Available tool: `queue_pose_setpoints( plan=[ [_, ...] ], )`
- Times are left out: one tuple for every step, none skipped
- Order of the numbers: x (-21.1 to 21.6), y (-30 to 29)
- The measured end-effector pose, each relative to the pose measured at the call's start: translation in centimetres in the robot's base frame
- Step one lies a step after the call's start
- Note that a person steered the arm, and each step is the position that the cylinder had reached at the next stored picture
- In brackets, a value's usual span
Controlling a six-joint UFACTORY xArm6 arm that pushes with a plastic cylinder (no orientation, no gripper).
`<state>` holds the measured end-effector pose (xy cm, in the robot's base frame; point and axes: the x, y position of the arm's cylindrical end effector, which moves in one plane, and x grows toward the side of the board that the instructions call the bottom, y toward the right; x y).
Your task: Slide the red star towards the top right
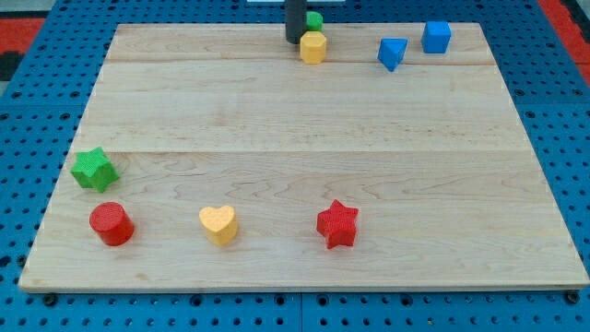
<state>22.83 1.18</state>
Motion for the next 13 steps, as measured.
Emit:
queue_pose_setpoints(
  plan=[
    [1.4, 1.7],
    [1.6, 1.5],
    [3.1, -1.4],
    [11.9, -1.2],
    [20.7, 7.3],
    [30.9, 14.4],
    [38.7, 12.7],
    [38.9, 8.5],
    [36.9, 3.4],
    [33.3, 3.1],
    [27.4, 3.1],
    [21.7, 3.4],
    [17.1, 3.8]
  ],
)
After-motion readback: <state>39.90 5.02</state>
